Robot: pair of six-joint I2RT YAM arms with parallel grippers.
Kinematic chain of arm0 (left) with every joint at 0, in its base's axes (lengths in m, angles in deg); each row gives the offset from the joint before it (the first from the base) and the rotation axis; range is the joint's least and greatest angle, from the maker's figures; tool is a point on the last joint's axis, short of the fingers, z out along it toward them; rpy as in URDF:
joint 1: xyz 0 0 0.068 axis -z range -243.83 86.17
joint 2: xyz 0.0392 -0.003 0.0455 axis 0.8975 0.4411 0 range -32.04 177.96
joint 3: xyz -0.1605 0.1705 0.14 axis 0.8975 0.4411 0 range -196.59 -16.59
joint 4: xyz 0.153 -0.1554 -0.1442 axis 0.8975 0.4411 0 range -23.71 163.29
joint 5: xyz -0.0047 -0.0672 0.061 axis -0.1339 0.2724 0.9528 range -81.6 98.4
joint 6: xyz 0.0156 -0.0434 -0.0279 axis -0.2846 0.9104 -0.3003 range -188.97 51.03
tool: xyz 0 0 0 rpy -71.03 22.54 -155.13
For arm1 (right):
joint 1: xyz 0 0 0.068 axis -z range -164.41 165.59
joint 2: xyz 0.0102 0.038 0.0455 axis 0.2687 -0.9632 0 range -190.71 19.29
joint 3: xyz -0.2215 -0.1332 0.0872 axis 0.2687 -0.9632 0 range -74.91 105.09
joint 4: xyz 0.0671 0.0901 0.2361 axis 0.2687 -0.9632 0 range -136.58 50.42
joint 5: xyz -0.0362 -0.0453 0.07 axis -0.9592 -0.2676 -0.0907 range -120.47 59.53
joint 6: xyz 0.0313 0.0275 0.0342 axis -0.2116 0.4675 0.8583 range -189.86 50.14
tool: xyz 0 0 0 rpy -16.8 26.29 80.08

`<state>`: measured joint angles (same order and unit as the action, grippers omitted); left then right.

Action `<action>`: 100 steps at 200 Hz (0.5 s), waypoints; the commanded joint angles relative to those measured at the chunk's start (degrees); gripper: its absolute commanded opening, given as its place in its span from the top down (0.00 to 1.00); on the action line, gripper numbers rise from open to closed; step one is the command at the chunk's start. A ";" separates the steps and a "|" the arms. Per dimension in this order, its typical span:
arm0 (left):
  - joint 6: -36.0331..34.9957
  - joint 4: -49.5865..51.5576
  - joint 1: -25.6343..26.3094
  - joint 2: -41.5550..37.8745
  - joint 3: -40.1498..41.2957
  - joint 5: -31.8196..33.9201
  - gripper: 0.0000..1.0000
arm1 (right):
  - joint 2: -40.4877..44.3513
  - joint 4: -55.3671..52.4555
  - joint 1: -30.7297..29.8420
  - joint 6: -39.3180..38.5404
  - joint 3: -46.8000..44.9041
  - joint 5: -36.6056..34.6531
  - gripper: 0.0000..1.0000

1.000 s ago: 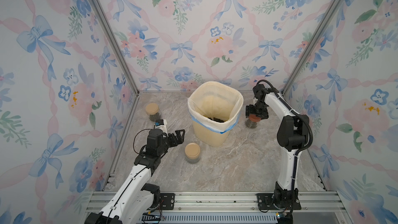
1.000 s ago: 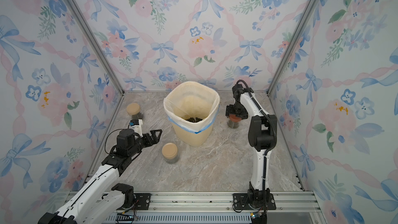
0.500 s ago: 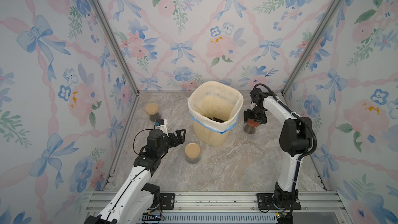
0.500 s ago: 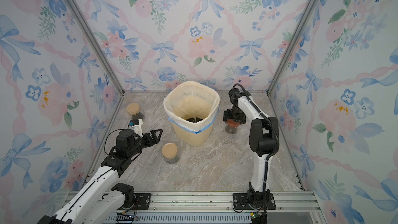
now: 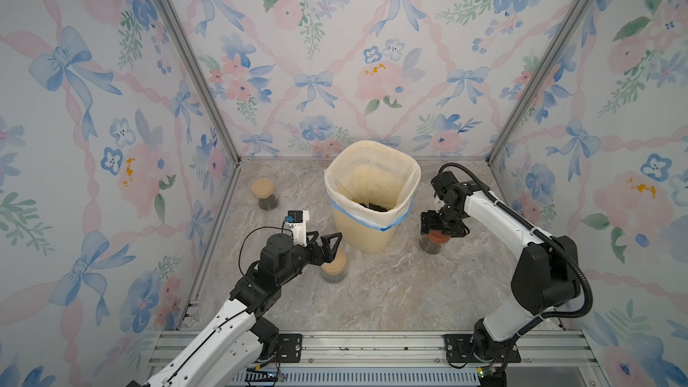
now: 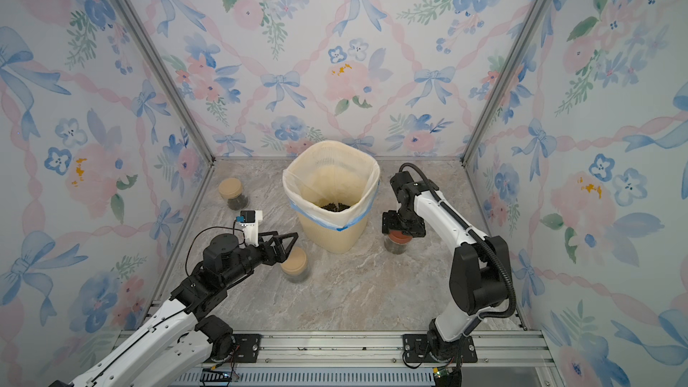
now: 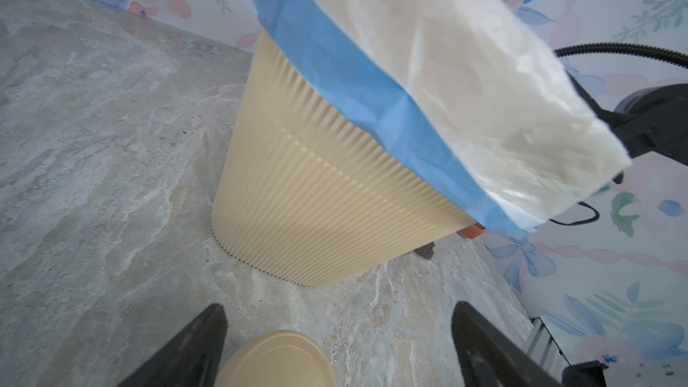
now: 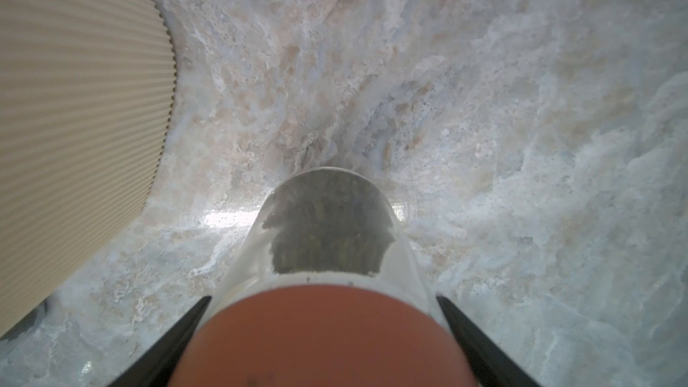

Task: Empty moldy tea leaves from jars
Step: Pick up the jar from the center of the board.

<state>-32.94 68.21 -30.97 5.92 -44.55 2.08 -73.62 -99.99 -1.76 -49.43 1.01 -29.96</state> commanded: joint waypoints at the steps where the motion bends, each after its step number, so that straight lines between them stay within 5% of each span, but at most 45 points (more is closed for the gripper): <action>1: -0.76 1.20 5.29 -2.27 -0.34 4.84 0.02 | 4.82 0.75 -1.31 2.34 -2.85 1.23 0.20; 62: -3.38 0.87 27.06 -0.55 -1.83 17.52 0.02 | 12.66 -0.49 -4.34 4.06 -7.12 4.81 0.21; 100: -4.88 -0.54 35.96 3.36 -2.41 21.10 0.04 | 18.13 -2.79 -5.58 5.41 -8.31 9.07 0.21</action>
<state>-35.34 68.12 1.73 7.93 -45.43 18.75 -59.78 -100.38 -6.28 -45.74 -6.86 -24.87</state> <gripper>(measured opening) 0.959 0.876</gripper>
